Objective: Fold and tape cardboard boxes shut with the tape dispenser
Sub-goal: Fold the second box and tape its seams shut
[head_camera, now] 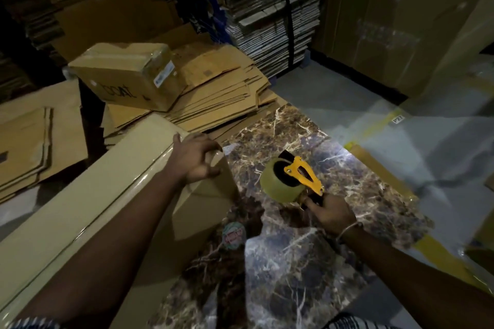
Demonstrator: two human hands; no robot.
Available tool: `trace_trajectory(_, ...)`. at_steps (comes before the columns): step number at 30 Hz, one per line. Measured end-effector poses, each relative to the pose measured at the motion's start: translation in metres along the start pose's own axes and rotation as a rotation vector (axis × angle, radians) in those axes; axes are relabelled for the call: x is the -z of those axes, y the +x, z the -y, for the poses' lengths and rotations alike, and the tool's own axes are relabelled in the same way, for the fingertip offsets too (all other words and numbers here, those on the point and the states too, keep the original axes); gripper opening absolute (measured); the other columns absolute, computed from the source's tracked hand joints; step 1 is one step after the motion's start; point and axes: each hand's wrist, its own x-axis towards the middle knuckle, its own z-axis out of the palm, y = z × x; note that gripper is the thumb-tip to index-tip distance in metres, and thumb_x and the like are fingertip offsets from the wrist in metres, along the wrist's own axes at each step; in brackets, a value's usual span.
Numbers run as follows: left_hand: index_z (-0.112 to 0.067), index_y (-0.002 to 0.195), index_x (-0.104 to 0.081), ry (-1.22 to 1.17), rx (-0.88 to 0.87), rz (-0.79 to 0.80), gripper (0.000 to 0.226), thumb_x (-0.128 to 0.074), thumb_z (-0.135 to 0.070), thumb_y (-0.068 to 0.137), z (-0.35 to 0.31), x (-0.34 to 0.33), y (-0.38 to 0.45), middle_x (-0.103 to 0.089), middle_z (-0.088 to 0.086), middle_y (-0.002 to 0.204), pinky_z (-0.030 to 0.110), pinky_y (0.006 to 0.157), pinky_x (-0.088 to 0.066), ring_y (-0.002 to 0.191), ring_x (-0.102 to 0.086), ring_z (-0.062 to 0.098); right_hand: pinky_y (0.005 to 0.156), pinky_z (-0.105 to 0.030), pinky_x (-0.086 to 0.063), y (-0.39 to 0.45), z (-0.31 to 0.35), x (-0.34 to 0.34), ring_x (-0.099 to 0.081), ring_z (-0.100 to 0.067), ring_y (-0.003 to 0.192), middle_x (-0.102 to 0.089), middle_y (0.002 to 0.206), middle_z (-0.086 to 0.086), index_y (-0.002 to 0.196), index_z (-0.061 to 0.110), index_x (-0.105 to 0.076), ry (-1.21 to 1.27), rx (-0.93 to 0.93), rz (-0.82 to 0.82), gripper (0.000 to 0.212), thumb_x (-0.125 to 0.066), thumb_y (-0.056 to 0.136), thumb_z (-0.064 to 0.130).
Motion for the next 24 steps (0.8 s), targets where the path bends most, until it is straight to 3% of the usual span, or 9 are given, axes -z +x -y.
trace_trajectory(2,-0.029,0.124,-0.066,-0.076,-0.001,-0.002,0.074,-0.059,-0.064,0.059,-0.007,0.0,-0.006,-0.06,-0.004,0.133,0.062,0.112,-0.015,0.134,-0.042,0.021,0.051,-0.038,-0.042,0.005,-0.006,-0.002,-0.058,-0.028,0.06,-0.057,0.058,-0.003,0.069,0.019,-0.06,-0.081,0.023,-0.027,0.058,-0.052,0.081,0.075)
trace_trajectory(5,-0.03,0.118,-0.07,-0.138,-0.078,-0.014,0.076,-0.049,-0.071,0.057,-0.018,-0.004,-0.017,-0.064,-0.003,0.123,0.064,0.11,-0.017,0.129,-0.047,0.022,0.053,-0.031,-0.038,0.011,-0.011,-0.006,-0.063,-0.029,0.068,-0.061,0.066,0.0,0.074,0.03,-0.059,-0.16,0.022,-0.048,0.053,-0.045,0.075,0.081)
trace_trajectory(8,-0.031,0.111,-0.072,-0.18,-0.161,-0.037,0.066,-0.048,-0.067,0.061,-0.03,-0.009,-0.027,-0.066,-0.004,0.121,0.07,0.109,-0.016,0.128,-0.048,0.021,0.058,-0.029,-0.04,0.015,-0.015,-0.008,-0.067,-0.032,0.079,-0.07,0.083,-0.006,0.092,0.028,-0.067,-0.223,0.024,-0.053,0.048,-0.059,0.08,0.074)
trace_trajectory(13,-0.033,0.108,-0.074,-0.24,-0.294,-0.053,0.051,-0.055,-0.058,0.067,-0.05,-0.02,-0.04,-0.069,-0.013,0.114,0.07,0.109,-0.016,0.132,-0.049,0.023,0.061,-0.03,-0.042,0.017,-0.013,-0.008,-0.068,-0.036,0.086,-0.072,0.094,-0.01,0.108,0.024,-0.069,-0.24,0.095,-0.039,0.044,-0.067,0.084,0.061)
trace_trajectory(18,-0.029,0.108,-0.073,-0.244,-0.365,-0.058,0.044,-0.059,-0.049,0.071,-0.058,-0.023,-0.044,-0.07,-0.011,0.113,0.065,0.114,-0.016,0.132,-0.051,0.022,0.062,-0.037,-0.056,0.039,-0.046,-0.031,-0.069,-0.024,0.083,-0.072,0.099,0.003,0.116,0.033,-0.065,-0.306,0.128,0.019,0.07,-0.042,0.075,0.086)
trace_trajectory(21,-0.026,0.111,-0.072,-0.285,-0.373,-0.104,0.043,-0.07,-0.041,0.071,-0.059,-0.026,-0.047,-0.071,-0.01,0.116,0.062,0.118,-0.012,0.131,-0.052,0.018,0.065,-0.039,-0.057,0.033,-0.037,-0.026,-0.069,-0.027,0.086,-0.071,0.099,-0.002,0.111,0.03,-0.067,-0.325,0.13,0.035,0.063,-0.048,0.077,0.079)
trace_trajectory(24,-0.023,0.109,-0.073,-0.341,-0.36,-0.177,0.039,-0.073,-0.042,0.076,-0.061,-0.027,-0.05,-0.072,-0.01,0.113,0.048,0.123,-0.005,0.128,-0.055,0.012,0.069,-0.039,-0.055,0.032,-0.036,-0.029,-0.067,-0.031,0.093,-0.067,0.105,-0.008,0.112,0.024,-0.067,-0.344,0.136,0.03,0.058,-0.055,0.083,0.072)
